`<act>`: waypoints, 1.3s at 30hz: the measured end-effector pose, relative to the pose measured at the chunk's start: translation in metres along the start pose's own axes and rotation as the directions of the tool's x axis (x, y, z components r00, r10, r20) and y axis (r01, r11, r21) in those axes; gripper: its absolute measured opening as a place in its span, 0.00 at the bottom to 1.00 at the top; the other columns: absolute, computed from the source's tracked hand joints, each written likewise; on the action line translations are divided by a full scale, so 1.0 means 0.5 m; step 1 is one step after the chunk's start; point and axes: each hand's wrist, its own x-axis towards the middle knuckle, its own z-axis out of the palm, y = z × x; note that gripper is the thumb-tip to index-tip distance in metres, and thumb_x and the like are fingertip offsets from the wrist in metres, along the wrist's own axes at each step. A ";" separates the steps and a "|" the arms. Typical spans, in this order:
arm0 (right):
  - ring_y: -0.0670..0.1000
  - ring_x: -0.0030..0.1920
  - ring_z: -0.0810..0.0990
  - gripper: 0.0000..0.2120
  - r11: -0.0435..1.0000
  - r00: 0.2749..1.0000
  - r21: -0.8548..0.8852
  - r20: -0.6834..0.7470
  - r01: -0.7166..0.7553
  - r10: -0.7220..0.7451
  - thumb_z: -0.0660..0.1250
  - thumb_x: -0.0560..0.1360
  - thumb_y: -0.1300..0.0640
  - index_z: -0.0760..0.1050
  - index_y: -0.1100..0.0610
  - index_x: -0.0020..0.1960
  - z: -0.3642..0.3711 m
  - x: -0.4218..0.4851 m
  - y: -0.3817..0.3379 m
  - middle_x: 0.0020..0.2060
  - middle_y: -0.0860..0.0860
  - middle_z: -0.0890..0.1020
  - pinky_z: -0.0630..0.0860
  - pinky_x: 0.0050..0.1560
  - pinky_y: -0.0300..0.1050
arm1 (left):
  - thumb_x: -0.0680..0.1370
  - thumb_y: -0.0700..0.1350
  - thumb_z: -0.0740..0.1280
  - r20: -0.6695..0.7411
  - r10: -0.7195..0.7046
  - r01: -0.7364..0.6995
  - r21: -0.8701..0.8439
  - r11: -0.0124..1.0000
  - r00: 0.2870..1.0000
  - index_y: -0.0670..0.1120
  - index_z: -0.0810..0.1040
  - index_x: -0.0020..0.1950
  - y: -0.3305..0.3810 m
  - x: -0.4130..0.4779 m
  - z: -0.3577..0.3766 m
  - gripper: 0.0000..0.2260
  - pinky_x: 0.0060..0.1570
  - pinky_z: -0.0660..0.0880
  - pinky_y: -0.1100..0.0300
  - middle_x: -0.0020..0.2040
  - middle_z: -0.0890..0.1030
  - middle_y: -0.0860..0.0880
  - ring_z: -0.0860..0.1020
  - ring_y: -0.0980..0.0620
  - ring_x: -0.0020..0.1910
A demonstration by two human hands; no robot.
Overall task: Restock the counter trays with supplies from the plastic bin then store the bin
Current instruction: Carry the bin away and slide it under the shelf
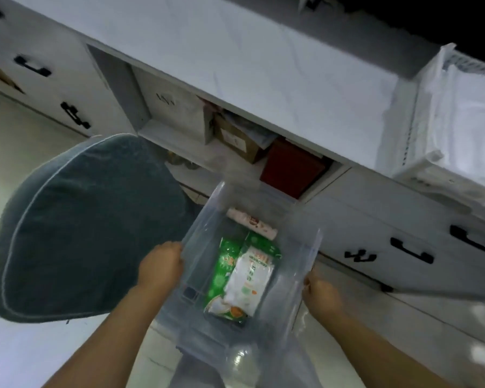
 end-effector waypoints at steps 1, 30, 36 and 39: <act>0.56 0.48 0.79 0.05 0.997 0.998 0.050 -0.019 -0.056 0.057 0.59 0.77 0.59 0.70 0.55 0.52 0.012 -0.003 -0.005 0.50 0.58 0.81 0.72 0.39 0.38 | 0.75 0.39 0.60 0.031 0.027 -0.027 0.013 1.000 0.999 0.44 0.76 0.53 -0.007 0.020 0.001 0.09 0.43 0.75 0.54 0.52 0.79 0.44 0.77 0.45 0.49; 0.55 0.40 0.75 0.09 0.635 0.829 0.656 -0.025 -0.408 0.559 0.66 0.73 0.54 0.70 0.59 0.46 0.154 -0.255 0.336 0.41 0.54 0.77 0.68 0.37 0.42 | 0.75 0.40 0.63 0.269 0.272 -0.327 0.190 0.926 0.924 0.38 0.71 0.52 0.350 -0.066 0.173 0.09 0.40 0.67 0.59 0.53 0.78 0.39 0.77 0.40 0.50; 0.53 0.39 0.75 0.09 0.569 0.796 0.714 -0.028 -0.407 0.604 0.67 0.72 0.54 0.68 0.56 0.42 0.175 -0.406 0.608 0.39 0.52 0.75 0.66 0.35 0.41 | 0.75 0.42 0.64 0.309 0.332 -0.405 0.212 0.890 0.891 0.39 0.71 0.52 0.561 -0.250 0.286 0.09 0.44 0.72 0.56 0.53 0.79 0.39 0.78 0.40 0.50; 0.53 0.40 0.75 0.08 0.527 0.759 0.744 -0.041 -0.411 0.650 0.67 0.72 0.54 0.68 0.55 0.42 0.173 -0.483 0.741 0.40 0.52 0.76 0.66 0.37 0.41 | 0.75 0.43 0.63 0.317 0.408 -0.481 0.198 0.854 0.856 0.41 0.68 0.46 0.680 -0.334 0.341 0.07 0.42 0.71 0.56 0.52 0.79 0.39 0.78 0.40 0.50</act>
